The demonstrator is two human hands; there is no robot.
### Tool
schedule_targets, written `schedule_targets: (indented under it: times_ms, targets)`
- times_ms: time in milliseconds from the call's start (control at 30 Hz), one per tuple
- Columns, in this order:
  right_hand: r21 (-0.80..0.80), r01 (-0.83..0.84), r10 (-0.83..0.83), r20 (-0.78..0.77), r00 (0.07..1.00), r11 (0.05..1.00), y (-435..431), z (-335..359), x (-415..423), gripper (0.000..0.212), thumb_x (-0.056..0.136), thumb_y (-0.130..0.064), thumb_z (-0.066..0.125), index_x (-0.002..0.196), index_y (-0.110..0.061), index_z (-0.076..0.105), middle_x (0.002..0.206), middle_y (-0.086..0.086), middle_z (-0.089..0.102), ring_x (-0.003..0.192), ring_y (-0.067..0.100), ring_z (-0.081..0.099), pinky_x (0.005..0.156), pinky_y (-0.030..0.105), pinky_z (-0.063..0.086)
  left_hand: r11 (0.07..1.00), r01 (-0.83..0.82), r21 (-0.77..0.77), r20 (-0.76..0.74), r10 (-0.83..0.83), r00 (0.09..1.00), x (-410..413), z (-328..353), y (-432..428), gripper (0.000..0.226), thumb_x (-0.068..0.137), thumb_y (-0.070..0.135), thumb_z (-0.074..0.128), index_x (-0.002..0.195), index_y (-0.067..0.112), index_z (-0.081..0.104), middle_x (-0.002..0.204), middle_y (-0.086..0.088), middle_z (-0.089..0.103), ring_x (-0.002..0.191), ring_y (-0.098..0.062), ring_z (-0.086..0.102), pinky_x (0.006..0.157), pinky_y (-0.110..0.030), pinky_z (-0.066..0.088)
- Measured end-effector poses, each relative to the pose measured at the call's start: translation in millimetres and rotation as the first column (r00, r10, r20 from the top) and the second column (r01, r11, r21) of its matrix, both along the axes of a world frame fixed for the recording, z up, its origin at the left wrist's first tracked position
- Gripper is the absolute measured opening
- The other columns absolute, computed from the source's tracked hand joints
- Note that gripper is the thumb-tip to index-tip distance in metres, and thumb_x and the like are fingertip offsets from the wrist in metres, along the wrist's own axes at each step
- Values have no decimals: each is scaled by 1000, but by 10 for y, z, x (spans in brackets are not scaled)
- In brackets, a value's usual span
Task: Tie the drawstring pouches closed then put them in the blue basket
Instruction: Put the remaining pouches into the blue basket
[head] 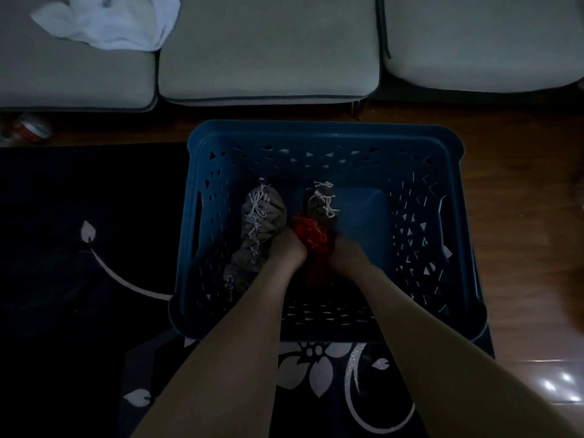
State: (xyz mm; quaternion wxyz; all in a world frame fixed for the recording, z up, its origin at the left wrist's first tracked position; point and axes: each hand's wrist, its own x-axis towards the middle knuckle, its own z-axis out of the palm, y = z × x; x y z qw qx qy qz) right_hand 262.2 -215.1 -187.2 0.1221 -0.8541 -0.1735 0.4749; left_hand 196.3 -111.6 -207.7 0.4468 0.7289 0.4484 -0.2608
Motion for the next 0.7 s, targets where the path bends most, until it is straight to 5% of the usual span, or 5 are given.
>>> schedule_targets:
  times_ms: [133,267,433,600,700]
  targets:
    - [35,64,-59,-120,991,997,15,68,-58,59,91,-8,56,141,-12,24,119,17,56,101,31,61,70,28,45,997,56,-54,24,-55,998,-43,48,55,35,97,29,46,122,8,59,127,-15,60,113,-30,58,97,-30,45]
    - [26,-23,30,-305,952,999,-65,117,-55,29,89,-1,52,108,-22,44,68,4,58,55,15,54,47,22,43,971,112,-210,-48,-125,991,-167,167,171,34,95,19,52,128,13,54,126,-11,57,113,-31,56,99,-37,46]
    - [86,105,-63,-391,918,991,-263,394,51,38,86,1,54,106,-30,50,72,3,63,59,13,58,48,18,44,889,-67,-453,-29,61,998,-239,444,137,35,95,0,45,123,20,55,116,-7,59,111,-27,54,97,-39,46]
    - [196,501,-477,-157,865,843,-463,399,173,26,83,5,51,96,-16,60,81,4,64,82,24,62,72,31,50,954,-49,-296,149,97,984,219,501,-151,35,94,4,53,128,10,57,119,0,58,113,-23,55,92,-24,42]
    - [145,649,-658,18,753,747,-513,308,207,25,88,-6,48,112,-16,52,101,13,62,95,30,59,85,38,48,924,-161,-347,195,239,951,560,318,-480,29,91,8,51,112,17,68,112,-11,68,101,-28,64,91,-37,52]
